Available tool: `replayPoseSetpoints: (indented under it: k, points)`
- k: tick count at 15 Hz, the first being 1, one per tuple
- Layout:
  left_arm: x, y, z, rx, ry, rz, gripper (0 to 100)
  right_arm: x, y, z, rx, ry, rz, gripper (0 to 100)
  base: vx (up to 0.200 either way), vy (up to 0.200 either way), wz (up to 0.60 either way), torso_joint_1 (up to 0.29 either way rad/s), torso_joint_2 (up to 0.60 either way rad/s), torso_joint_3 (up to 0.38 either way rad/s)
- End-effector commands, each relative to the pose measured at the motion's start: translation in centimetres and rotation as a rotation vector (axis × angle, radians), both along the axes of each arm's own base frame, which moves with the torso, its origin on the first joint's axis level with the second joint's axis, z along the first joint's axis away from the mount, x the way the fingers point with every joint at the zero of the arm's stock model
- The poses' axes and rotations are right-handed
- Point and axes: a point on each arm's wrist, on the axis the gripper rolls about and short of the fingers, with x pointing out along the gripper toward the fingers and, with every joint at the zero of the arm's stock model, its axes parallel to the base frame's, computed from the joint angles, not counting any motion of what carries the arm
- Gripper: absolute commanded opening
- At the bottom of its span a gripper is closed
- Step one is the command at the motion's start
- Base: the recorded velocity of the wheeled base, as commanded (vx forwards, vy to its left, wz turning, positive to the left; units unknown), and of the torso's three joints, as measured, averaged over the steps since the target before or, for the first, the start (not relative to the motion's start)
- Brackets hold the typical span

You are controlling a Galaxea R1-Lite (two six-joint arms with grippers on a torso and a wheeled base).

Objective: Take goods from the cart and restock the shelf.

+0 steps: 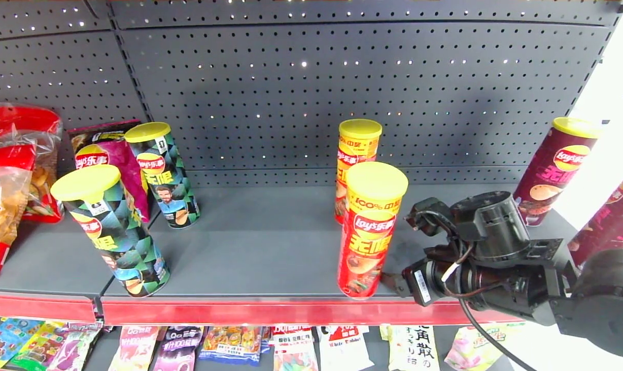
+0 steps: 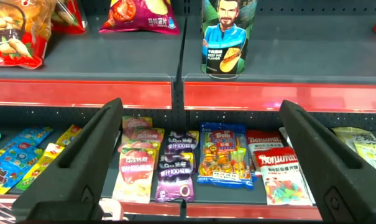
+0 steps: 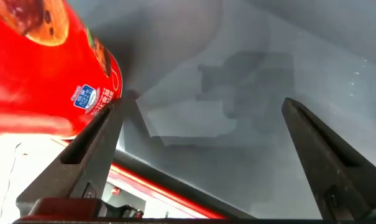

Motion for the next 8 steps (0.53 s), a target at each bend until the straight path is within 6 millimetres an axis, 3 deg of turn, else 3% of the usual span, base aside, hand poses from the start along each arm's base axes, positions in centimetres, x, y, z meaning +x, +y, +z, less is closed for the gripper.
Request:
replayPoseSetpoints:
  k: [1, 8]
  points:
    - [0.0, 0.0, 0.0, 0.0, 0.0, 0.001, 100, -0.1, 0.34, -0.21, -0.004, 0.006, 0.012, 100, 0.0, 0.0, 0.0, 0.0, 0.0, 0.0]
    - [0.0, 0.0, 0.0, 0.0, 0.0, 0.001, 100, -0.08, 0.57, -0.27, -0.007, 0.006, 0.018, 100, 0.0, 0.0, 0.0, 0.0, 0.0, 0.0]
